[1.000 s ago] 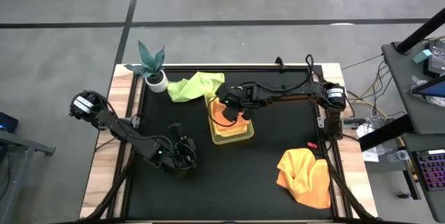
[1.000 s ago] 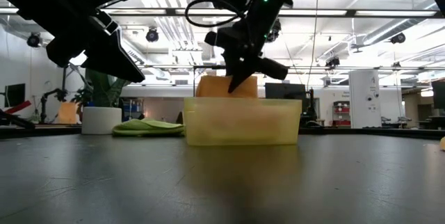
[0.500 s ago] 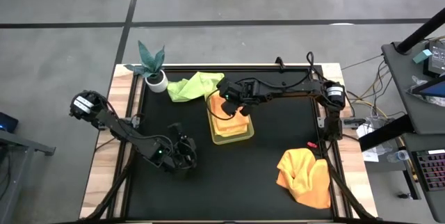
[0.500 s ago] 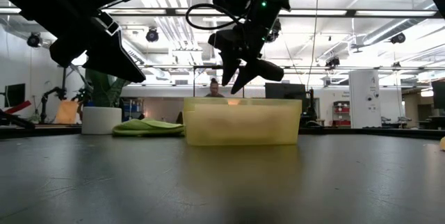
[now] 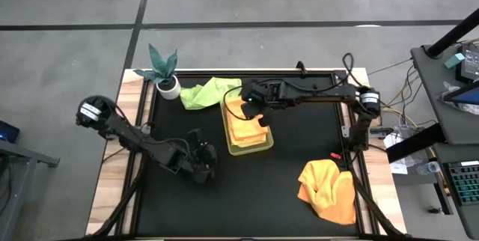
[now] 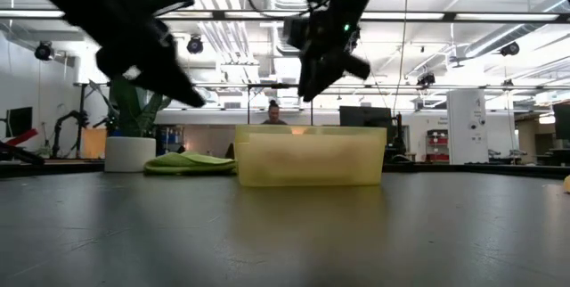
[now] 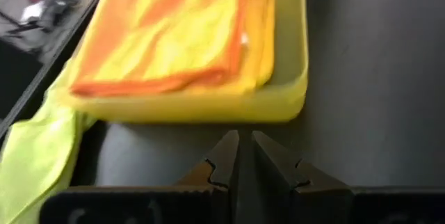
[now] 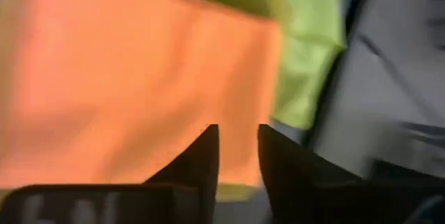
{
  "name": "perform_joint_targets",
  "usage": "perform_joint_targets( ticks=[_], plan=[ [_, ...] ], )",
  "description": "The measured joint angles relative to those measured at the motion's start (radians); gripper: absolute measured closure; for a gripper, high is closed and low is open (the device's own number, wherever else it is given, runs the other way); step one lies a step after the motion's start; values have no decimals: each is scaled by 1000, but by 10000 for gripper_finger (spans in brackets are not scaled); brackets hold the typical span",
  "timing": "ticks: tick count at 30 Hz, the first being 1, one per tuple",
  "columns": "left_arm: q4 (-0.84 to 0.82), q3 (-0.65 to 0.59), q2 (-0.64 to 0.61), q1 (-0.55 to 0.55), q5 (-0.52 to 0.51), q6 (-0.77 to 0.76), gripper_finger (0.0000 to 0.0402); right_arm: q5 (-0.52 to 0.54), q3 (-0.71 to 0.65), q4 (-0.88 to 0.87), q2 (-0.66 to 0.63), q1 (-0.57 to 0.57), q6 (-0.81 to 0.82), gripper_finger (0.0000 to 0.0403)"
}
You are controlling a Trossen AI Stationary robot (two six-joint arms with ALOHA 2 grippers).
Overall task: Fold microfiber towels
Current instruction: Put the folded left orange microfiber cloth yellow microfiber cloth into the bin
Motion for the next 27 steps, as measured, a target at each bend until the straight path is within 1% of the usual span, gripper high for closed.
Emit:
perform_joint_targets(
  ticks=[3,5,7,8,13,17,22,24,27],
  plan=[
    [93,8,0,60,72,101,375,-148,-28,-11,-38,-1,82,342],
    [151,16,0,105,138,177,375,-199,-57,-5,-62,1,105,365],
    [198,30,0,155,216,239,375,-208,-85,1,-85,2,125,386],
    [216,37,0,185,253,262,375,-209,-101,8,-96,2,137,390],
    [230,83,2,322,413,305,376,-210,-235,131,-173,2,158,392],
    [229,111,2,418,488,358,376,-209,-350,275,-243,2,159,392],
    [229,146,3,549,574,431,376,-204,-458,436,-308,-16,178,392],
    [229,157,4,599,616,437,376,-201,-495,522,-322,-26,209,392],
    [229,166,16,646,658,432,376,-200,-526,623,-328,-40,275,392]
  ],
)
